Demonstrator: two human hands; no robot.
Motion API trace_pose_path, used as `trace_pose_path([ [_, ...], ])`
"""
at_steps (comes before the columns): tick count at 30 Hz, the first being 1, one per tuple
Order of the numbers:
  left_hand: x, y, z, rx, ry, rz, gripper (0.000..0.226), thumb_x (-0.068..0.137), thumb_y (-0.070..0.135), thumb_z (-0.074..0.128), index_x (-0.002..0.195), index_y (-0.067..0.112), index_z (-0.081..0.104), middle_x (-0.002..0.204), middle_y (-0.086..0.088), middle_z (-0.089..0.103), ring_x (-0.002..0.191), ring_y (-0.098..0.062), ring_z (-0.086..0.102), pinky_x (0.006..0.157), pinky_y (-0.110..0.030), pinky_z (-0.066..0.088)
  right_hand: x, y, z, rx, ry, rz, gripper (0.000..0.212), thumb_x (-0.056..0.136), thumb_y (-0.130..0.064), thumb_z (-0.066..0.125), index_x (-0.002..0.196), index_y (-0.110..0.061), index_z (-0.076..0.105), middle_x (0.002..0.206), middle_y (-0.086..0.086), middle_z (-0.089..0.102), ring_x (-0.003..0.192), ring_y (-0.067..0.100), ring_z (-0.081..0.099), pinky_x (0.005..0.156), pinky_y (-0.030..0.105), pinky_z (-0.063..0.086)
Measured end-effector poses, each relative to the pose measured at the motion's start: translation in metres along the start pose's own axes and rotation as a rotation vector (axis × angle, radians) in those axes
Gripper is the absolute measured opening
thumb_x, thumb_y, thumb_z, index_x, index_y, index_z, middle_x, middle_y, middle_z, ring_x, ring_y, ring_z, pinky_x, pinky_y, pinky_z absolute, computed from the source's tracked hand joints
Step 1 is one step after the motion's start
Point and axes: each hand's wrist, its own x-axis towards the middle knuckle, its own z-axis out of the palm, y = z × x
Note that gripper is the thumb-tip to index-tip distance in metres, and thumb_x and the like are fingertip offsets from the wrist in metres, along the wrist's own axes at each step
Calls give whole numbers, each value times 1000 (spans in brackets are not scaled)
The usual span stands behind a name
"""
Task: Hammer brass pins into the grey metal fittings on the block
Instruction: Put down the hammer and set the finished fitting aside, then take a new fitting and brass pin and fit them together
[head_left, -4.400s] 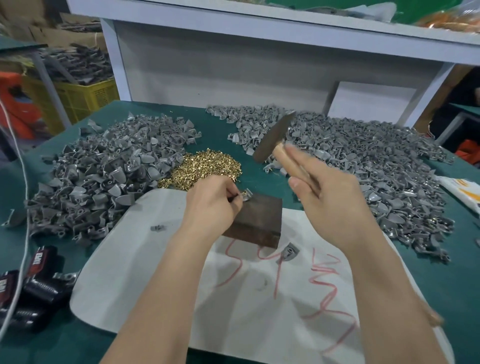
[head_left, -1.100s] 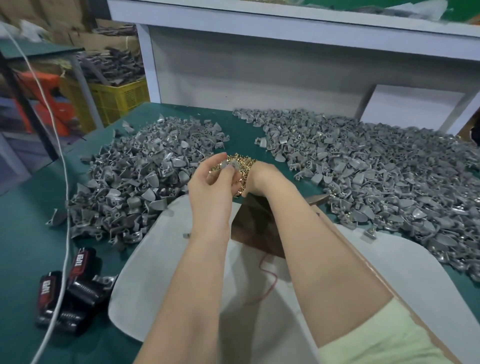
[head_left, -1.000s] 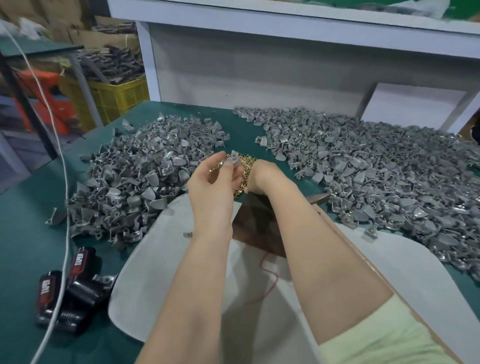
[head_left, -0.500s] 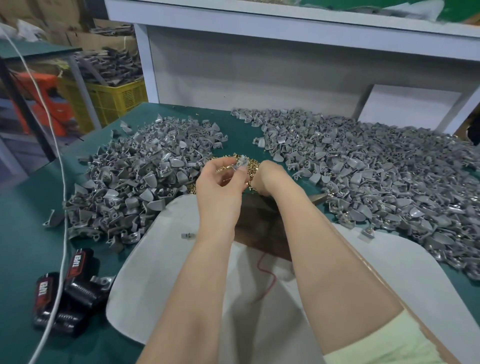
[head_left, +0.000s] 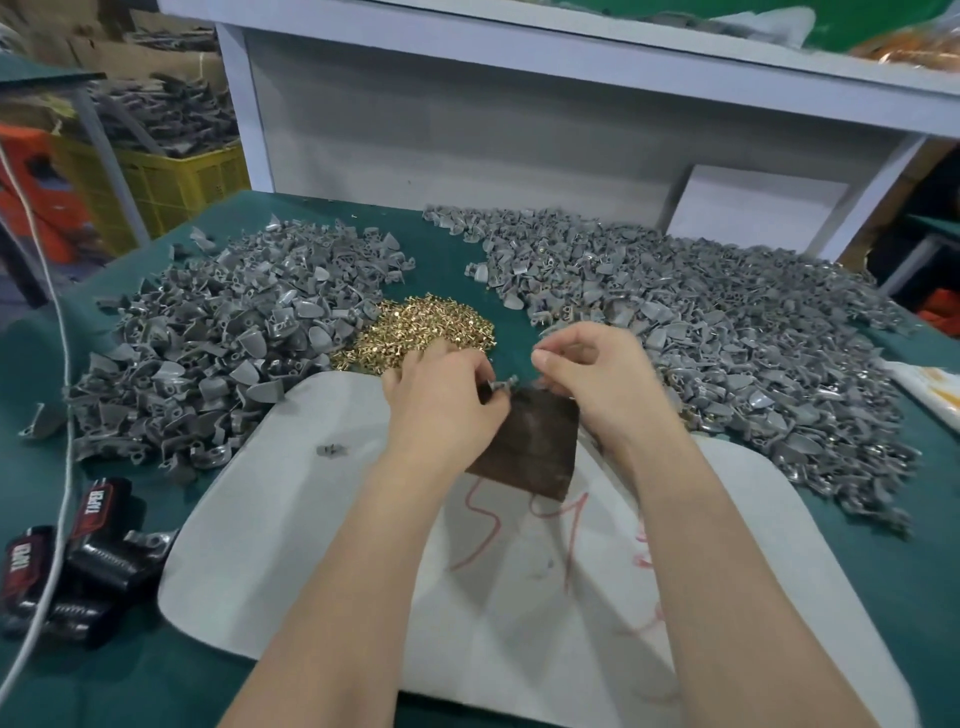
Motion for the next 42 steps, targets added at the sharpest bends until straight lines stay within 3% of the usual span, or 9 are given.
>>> trace_pose_path([
  [7,-3,1,-3,57,-22,-22,50,68,74,58,61,25,45,98,5,51,104,-22,42,89,-41,24,-7,6,6,12,2,-25,18,87,0,61,76,-14,60,72,8,67,67,20,67,67,31,57],
  [11,3,-8,-12,-146,-44,36,10,84,38,62,90,36,55,106,11,55,108,-19,49,87,-37,27,-5,7,6,49,6,-10,15,88,3,58,80,-10,60,69,6,63,60,12,64,63,24,56],
  [13,3,-7,-9,-90,-72,72,32,92,20,52,116,40,56,123,11,52,118,-21,44,95,-38,27,-5,7,7,88,-16,2,12,88,4,58,83,-5,62,69,7,64,57,8,64,62,20,56],
  [17,3,-6,-3,-30,-44,103,24,95,20,52,109,36,62,112,13,60,115,-18,47,90,-35,25,-6,7,10,75,-25,0,13,88,3,58,83,-6,64,72,10,66,62,13,66,68,25,58],
  [22,3,-8,-4,-47,-32,104,5,91,28,58,93,31,61,94,13,63,105,-18,52,87,-35,27,-9,5,17,-375,5,-165,12,85,-14,66,78,-23,67,79,-6,65,77,11,61,76,22,46],
  [27,4,-6,-3,-94,-62,81,13,90,22,58,87,35,56,88,15,61,106,-17,55,87,-34,26,-12,0,22,-545,14,-243,10,88,-16,61,89,-17,71,94,1,59,87,15,54,82,24,40],
  [33,5,-8,-3,-36,-19,68,5,89,33,62,89,30,66,96,7,65,105,-24,53,89,-36,29,-13,-13,24,-784,-40,-275,12,91,-13,55,95,-13,66,103,5,56,98,24,55,87,34,43],
  [38,5,-5,-4,57,4,127,10,91,27,57,91,25,68,96,4,62,102,-26,50,79,-34,26,-7,-26,29,-1000,-85,-296,15,90,-12,54,103,-11,63,106,8,58,98,27,58,71,28,39],
  [42,5,-4,-4,68,4,131,11,91,25,56,90,24,67,88,7,51,101,-26,48,77,-33,23,-6,-27,29,-1023,-92,-265,18,90,-11,54,106,-10,62,105,10,59,97,29,58,70,28,40],
])
